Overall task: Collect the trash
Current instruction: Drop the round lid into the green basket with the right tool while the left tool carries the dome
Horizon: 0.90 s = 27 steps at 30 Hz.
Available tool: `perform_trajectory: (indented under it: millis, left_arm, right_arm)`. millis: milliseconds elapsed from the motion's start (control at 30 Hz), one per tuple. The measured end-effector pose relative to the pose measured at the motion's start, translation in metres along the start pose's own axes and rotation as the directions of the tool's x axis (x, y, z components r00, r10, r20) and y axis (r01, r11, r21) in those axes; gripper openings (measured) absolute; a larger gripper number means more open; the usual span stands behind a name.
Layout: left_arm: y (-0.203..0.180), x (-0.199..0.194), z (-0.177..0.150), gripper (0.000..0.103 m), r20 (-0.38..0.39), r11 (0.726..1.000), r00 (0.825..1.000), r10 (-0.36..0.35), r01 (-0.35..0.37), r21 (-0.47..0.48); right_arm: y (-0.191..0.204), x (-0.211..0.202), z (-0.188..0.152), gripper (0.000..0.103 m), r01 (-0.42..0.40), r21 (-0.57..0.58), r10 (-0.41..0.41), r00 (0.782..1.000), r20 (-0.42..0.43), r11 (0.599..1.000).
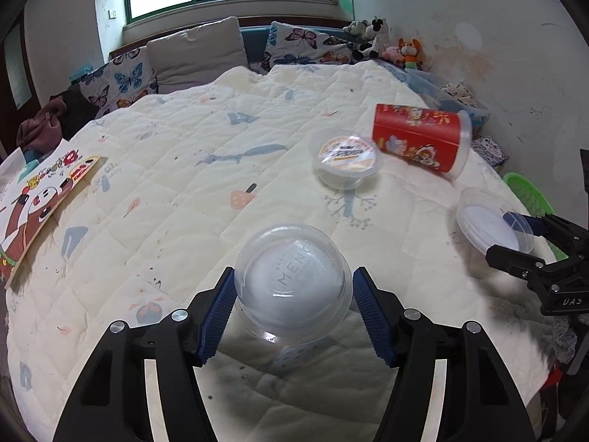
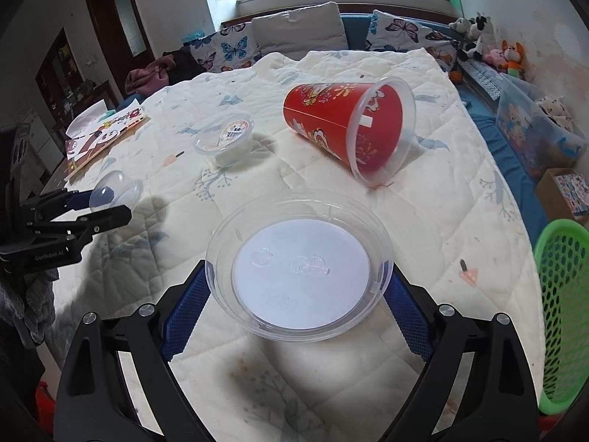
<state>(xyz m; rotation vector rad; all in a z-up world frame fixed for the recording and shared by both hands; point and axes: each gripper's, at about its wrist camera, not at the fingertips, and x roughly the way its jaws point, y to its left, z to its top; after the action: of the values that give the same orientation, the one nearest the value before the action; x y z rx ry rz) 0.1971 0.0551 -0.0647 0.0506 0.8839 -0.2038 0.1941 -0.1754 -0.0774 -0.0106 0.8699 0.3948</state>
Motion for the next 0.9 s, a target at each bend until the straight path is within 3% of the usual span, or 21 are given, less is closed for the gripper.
perform_trajectory:
  millis: [400, 667, 900]
  left_arm:
    - [-0.067, -0.021, 0.021, 0.062, 0.050, 0.989, 0.993, -0.104, 0.098, 0.107]
    - [-0.125, -0.013, 0.042, 0.062, 0.044, 0.970, 0.982, -0.183, 0.173, 0.170]
    - [-0.176, -0.003, 0.058, 0.062, 0.028, 0.946, 0.971, -0.235, 0.222, 0.235]
  right_arm:
    - [-0.040, -0.043, -0.020, 0.090, 0.033, 0.093, -0.038, 0.998, 0.056, 0.995]
    - [-0.110, -0.081, -0.038, 0.090, 0.129, 0.216, -0.148, 0.986, 0.075, 0.968]
    - [-0.172, -0.113, -0.064, 0.090, 0.233, 0.310, -0.265, 0.962, 0.067, 0.922]
